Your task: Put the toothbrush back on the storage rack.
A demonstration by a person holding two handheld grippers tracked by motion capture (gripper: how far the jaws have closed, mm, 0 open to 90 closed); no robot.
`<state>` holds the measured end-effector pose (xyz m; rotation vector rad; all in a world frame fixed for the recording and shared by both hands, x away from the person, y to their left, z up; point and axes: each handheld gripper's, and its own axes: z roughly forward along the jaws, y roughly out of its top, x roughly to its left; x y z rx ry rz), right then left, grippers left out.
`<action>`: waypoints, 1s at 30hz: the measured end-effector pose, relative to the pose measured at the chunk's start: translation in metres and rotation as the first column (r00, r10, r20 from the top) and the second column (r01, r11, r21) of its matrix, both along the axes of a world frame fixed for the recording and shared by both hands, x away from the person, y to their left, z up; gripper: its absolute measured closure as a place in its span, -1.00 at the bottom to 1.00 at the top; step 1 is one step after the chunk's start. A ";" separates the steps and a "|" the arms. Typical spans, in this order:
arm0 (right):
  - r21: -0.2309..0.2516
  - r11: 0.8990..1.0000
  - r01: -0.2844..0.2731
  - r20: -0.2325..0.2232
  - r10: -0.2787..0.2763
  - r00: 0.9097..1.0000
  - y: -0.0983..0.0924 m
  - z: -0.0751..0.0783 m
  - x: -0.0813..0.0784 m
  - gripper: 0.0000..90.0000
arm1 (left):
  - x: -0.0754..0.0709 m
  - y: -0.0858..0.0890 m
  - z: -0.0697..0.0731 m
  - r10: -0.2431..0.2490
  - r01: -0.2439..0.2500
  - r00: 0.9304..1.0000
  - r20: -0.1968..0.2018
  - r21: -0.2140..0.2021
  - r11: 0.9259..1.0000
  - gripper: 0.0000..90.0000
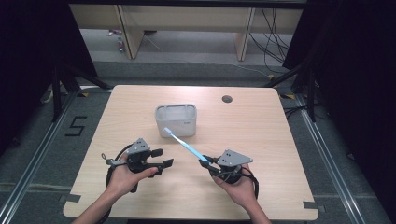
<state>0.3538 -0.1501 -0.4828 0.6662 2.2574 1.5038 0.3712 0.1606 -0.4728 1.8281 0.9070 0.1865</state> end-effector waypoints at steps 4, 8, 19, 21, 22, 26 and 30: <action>0.012 1.000 -0.015 0.004 0.015 1.000 0.003 -0.002 0.000 0.75 | 0.005 -0.004 0.001 0.010 -0.011 1.000 -0.007 -0.064 0.998 -0.22; 0.015 1.000 -0.023 0.000 0.023 1.000 0.007 -0.003 0.000 0.75 | 0.007 -0.011 0.007 0.003 -0.003 1.000 0.006 -0.090 0.996 -0.23; 0.027 0.999 -0.019 0.032 0.019 0.999 0.009 0.002 -0.001 0.75 | 0.011 -0.029 0.016 -0.016 0.017 1.000 0.004 -0.172 0.985 -0.22; 0.032 0.999 -0.026 0.031 0.025 0.999 0.010 0.002 -0.002 0.75 | 0.012 -0.031 0.017 -0.013 0.013 1.000 0.003 -0.182 0.983 -0.20; 0.029 0.999 -0.031 0.028 0.031 0.999 0.010 0.002 -0.002 0.75 | 0.012 -0.032 0.017 -0.011 0.011 1.000 0.002 -0.187 0.982 -0.19; 0.022 0.999 -0.025 0.034 0.024 0.999 0.013 0.002 -0.003 0.75 | 0.015 -0.034 0.018 -0.001 0.001 1.000 0.001 -0.232 0.973 -0.07; 0.032 0.999 -0.009 0.052 0.007 0.999 0.015 0.001 -0.003 0.75 | 0.016 -0.034 0.020 0.010 -0.009 1.000 0.002 -0.242 0.970 0.13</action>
